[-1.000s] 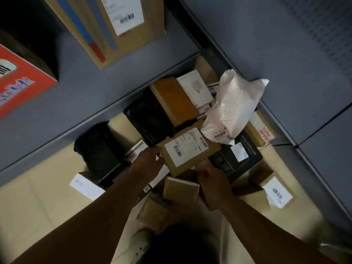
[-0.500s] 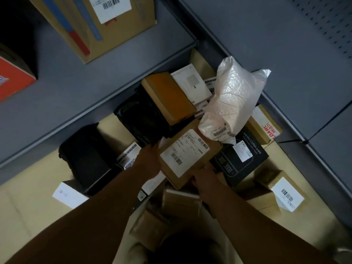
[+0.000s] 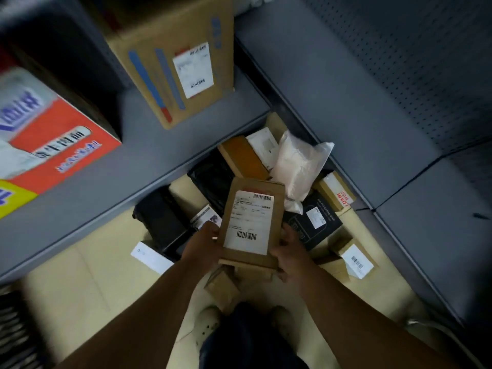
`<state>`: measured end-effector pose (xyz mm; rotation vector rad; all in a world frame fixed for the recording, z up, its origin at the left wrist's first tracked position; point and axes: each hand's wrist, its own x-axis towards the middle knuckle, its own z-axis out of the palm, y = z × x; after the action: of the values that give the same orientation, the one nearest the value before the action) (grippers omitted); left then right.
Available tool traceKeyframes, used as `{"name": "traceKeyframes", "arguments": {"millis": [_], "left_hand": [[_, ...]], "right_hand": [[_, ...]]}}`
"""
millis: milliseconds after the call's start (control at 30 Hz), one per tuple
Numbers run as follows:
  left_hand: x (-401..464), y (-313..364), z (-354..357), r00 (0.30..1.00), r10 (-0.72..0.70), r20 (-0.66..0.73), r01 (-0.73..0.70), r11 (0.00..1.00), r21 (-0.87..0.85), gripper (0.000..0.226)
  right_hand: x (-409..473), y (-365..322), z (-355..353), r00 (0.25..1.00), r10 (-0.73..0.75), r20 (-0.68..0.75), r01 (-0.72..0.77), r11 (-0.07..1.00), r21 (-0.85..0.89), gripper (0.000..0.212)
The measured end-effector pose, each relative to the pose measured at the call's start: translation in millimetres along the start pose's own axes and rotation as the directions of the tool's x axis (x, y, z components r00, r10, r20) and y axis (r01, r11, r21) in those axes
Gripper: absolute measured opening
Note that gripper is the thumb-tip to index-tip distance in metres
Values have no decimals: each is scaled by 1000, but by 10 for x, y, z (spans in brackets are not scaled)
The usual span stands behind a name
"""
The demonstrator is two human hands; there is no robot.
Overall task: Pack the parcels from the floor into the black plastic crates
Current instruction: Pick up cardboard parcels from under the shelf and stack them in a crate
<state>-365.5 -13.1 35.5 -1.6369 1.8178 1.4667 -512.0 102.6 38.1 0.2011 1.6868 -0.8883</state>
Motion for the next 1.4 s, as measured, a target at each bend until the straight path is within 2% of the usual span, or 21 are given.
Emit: {"name": "traceKeyframes", "arguments": {"millis": [133,267,333,400,500,600,700,767,900,967,1067,1200,1333,1400], "left_hand": [[-543,435,-429,993,58,-98,-64,996,-62,14],[-1052,827,-917,979,79,-186,-96,992,-81,15],[-1333,1002,-1151,973,109,-203,-134,984,-116,15],[-1679,1201,-1384,964,145,-221,-188,964,-187,23],[-2198,1446,-1698,953,196,-230,-256,928,-270,36],[-2614,1621,-1971,926,278,-257,-340,908,-244,38],[-2940,1757,-2231,917,329,-223,-378,896,-231,49],[-3133,1850,-2423,902,370,-222,-420,869,-260,64],[-3442,2077,-2854,831,427,-358,-513,837,-192,48],[-3570,2190,-3053,808,422,-411,-532,823,-198,52],[-3779,2291,-3233,812,431,-395,-554,782,-285,59],[-3966,2289,-3336,806,445,-391,-563,781,-271,49],[-4197,2202,-3362,806,394,-441,-540,795,-276,39],[-4307,2141,-3344,799,366,-476,-542,782,-308,36]], "right_hand": [[-679,-564,56,988,-155,-16,148,966,-213,62],[-1413,-1124,96,966,-256,-27,232,910,-344,40],[-1780,-1342,89,962,-271,-32,247,914,-322,23],[-2162,-1533,61,961,-275,10,266,920,-287,19],[-2685,-1793,8,957,-285,59,291,924,-248,32],[-3208,-1998,-12,959,-271,87,282,946,-159,40],[-3636,-2125,-23,953,-285,103,293,953,-74,43],[-3879,-2181,-43,943,-315,102,324,942,-82,43],[-4274,-2278,-87,921,-376,99,387,911,-139,35],[-4432,-2329,-106,909,-402,107,415,895,-162,32],[-4614,-2404,-119,894,-431,123,448,867,-216,36],[-4797,-2539,-91,878,-443,181,477,837,-268,42],[-4960,-2663,-42,864,-431,259,498,807,-319,40],[-4974,-2699,-32,857,-452,246,513,792,-331,33]]}}
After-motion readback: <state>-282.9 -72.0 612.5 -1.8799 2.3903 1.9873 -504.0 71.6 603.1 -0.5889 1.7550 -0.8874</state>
